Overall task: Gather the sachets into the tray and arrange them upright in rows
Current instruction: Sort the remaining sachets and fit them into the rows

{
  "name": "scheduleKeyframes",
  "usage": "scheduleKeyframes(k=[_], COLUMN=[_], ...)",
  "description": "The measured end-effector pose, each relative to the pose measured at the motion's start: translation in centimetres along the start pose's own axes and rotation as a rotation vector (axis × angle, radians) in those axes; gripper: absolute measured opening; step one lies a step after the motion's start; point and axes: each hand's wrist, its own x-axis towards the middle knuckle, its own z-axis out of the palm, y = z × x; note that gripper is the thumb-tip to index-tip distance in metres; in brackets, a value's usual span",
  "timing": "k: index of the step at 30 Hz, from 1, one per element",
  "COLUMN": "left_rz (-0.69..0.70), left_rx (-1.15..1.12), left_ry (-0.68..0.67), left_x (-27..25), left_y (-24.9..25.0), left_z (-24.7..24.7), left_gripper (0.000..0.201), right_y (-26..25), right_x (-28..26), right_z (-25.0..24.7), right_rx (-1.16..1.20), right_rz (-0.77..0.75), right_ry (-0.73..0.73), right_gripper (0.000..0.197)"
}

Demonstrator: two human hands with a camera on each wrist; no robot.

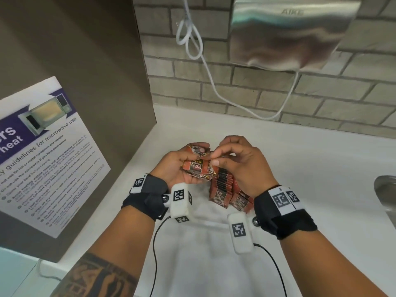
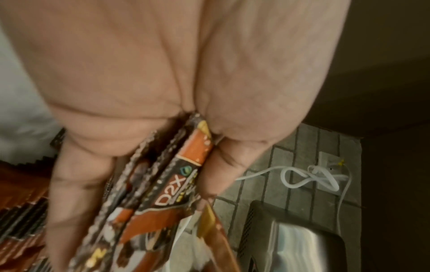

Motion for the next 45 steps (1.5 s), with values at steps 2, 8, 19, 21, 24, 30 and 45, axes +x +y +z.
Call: scheduleKeyframes(k=[2, 8, 19, 21, 24, 30, 45], left_rz=[0.003, 0.044, 0.250, 0.241, 0.227, 0.233, 0.231], left_rx=[-0.060, 0.055, 0.170, 0.149, 0.179, 0.247, 0.649], left_ry=[-0.026, -0.033, 0.063, 0.044, 0.003, -0.030, -0.015], left_x=[-0.2, -0.9, -0.5, -0.6, -0.5, -0.2, -0.8], left_y=[0.3, 2.1, 2.7, 2.5, 2.1, 1.6, 2.6], left_z=[-0.1, -1.5, -4.1, -4.3, -3.8, -2.9, -3.4], left_gripper=[0.041, 0.033, 0.038, 0.044, 0.053, 0.066, 0.021], right_y=[0.7, 2.5, 1.9, 1.4, 1.0, 0.6, -1.7], right_x=[0.2, 0.8, 2.5, 3.0, 3.6, 4.1, 5.0], right_z=[0.2, 1.7, 6.4, 6.6, 7.1, 7.9, 5.3], right_rx=[-0.055, -0.267, 0.106, 0.214, 0.396, 0.519, -0.341], right_rz=[0.040, 0.091, 0.359, 0.392, 0.399, 0.358, 0.201], right_ry=[-0.049, -0.049, 0.220, 0.313, 0.382, 0.440, -0.119], right_gripper=[0.025, 0.026, 0.044, 0.040, 0.024, 0.013, 0.033])
